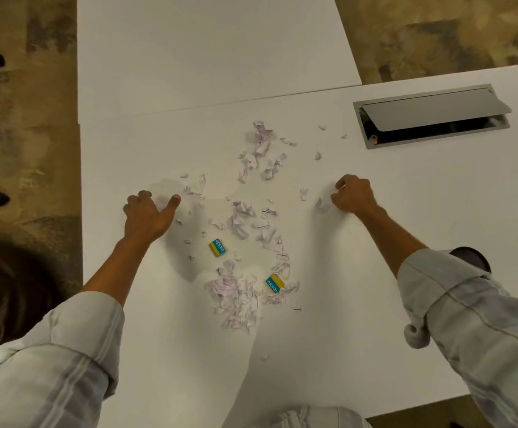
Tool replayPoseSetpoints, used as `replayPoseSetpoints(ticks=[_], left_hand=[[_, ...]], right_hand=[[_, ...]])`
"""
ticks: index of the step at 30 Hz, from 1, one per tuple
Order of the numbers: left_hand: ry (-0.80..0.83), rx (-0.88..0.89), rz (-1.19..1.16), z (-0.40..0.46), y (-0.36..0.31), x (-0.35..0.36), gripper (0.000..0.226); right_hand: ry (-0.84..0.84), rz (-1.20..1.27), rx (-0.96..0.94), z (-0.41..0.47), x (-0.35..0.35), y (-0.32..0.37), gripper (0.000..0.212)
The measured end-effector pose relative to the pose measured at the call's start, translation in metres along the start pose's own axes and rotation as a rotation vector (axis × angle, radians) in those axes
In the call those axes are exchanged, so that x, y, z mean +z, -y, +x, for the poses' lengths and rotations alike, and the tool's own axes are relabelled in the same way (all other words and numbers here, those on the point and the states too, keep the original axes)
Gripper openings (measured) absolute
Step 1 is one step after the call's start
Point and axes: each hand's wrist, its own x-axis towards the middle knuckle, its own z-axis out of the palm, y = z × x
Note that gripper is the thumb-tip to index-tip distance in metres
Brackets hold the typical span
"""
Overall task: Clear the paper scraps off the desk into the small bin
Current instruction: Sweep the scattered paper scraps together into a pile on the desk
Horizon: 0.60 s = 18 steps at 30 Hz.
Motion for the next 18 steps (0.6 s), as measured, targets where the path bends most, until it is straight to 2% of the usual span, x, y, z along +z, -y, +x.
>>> replayPoseSetpoints(ticks=[4, 6, 9, 12, 15, 18], left_hand=[[0.023, -0.006, 0.119, 0.005, -0.012, 0.02, 0.092], [0.037, 0.004, 0.138, 0.004, -0.024, 0.031, 0.092], [0.121, 0.138, 0.054, 0.003, -0.044, 0.04, 0.08], [0.125, 0.268, -0.118, 0.007, -0.058, 0.036, 0.066], [0.036, 0.227, -0.283, 0.025, -0.064, 0.02, 0.065], [0.021, 0.183, -0.291, 0.052, -0.062, 0.003, 0.073]], right_hand=[[0.034, 0.015, -0.182, -0.036, 0.038, 0.028, 0.035], [0.104, 0.084, -0.266, -0.055, 0.057, 0.047, 0.036], [0.196, 0.197, -0.303, -0.064, 0.067, 0.064, 0.035], [0.046, 0.248, -0.281, -0.035, 0.045, 0.068, 0.034], [-0.13, 0.2, -0.224, 0.017, 0.003, 0.063, 0.038], [-0.166, 0.022, -0.181, 0.071, -0.033, 0.056, 0.044]])
